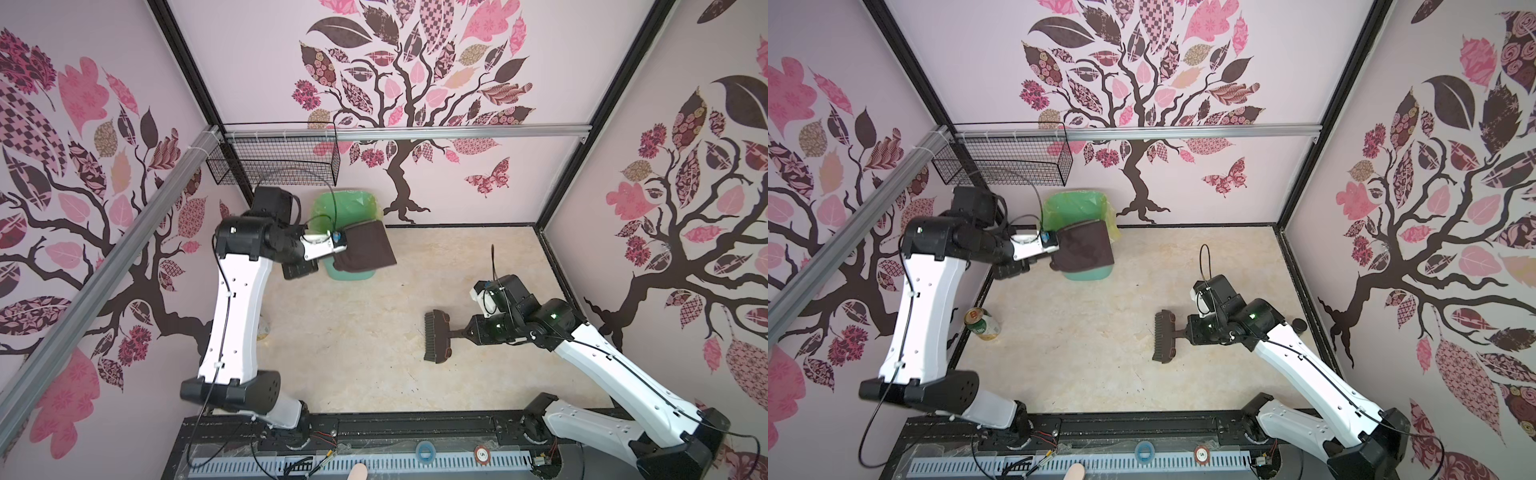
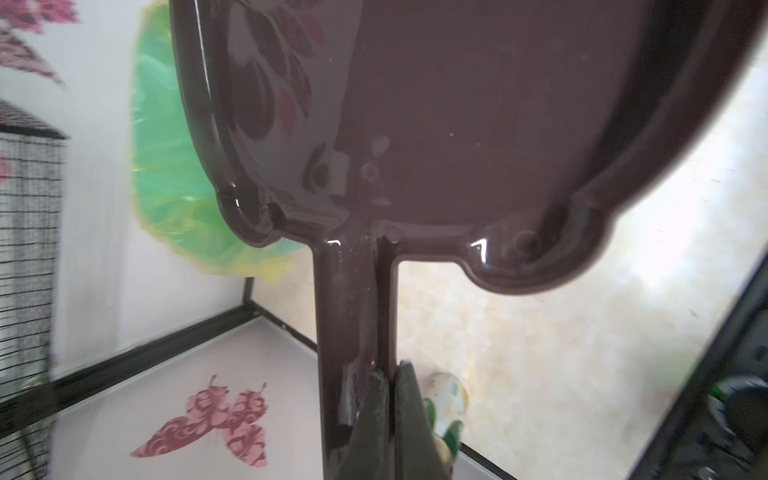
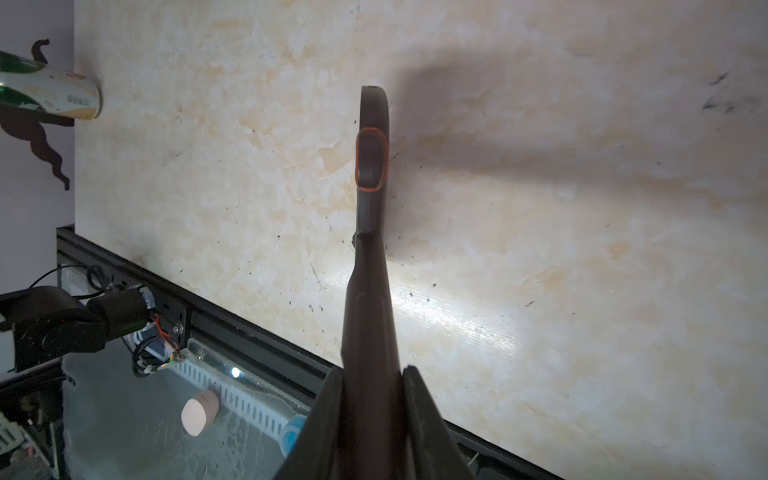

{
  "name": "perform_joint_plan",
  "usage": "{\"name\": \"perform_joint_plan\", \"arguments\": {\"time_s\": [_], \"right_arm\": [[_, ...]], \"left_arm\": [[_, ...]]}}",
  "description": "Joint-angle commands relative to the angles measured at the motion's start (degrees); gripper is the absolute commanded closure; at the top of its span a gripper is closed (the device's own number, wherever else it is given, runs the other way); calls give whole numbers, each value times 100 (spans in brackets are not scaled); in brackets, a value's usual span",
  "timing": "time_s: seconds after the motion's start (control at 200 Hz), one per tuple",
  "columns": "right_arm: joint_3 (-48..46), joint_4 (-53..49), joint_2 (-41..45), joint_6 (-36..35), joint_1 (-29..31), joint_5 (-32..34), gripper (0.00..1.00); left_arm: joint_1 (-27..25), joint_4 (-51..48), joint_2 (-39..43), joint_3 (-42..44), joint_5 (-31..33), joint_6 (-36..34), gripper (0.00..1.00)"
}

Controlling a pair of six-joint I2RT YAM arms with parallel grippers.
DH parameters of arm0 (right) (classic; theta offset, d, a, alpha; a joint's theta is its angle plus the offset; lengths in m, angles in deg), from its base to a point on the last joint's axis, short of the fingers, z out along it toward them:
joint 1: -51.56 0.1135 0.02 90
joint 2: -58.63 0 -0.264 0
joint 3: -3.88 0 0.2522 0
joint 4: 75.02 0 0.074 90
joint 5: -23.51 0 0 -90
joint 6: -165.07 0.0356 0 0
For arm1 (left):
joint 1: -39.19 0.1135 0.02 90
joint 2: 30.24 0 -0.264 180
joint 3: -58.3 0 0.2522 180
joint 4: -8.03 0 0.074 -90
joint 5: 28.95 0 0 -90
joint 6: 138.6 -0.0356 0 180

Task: Sweep away the paper scraps from the table
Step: 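Lower the dustpan with the left gripper while the right gripper sets down the brush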

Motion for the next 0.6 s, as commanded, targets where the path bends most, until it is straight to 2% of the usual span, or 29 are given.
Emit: {"name": "perform_joint_plan", "arguments": {"time_s": [0.0,0.095,0.18,0.315,0.425,0.51,0.595], "right_arm": [[561,-337,-315,-284,-92,687,100],[990,-334,-595,-486,-311,756,100],[1215,-165,-765,-672,-845,555,100],[1081,482,-746,-702,-2044,-578,100],[450,1451,-537,-92,-2670,-1467,100],[-189,2338,-322,644,-2795,-1604,100],[-887,3321,-111,1474,-2861,-1721,100]], "left_arm": [[-131,653,863,1570,-40,312,100],[-137,935,1410,2781,-189,551,100],[-133,1611,1849,3892,-167,683,100],[-142,2948,2154,5509,-41,822,100],[-156,3936,2063,6235,-142,1097,100],[-247,4641,1831,6600,-156,1227,100],[-564,5270,1477,6919,182,1208,100]]}}
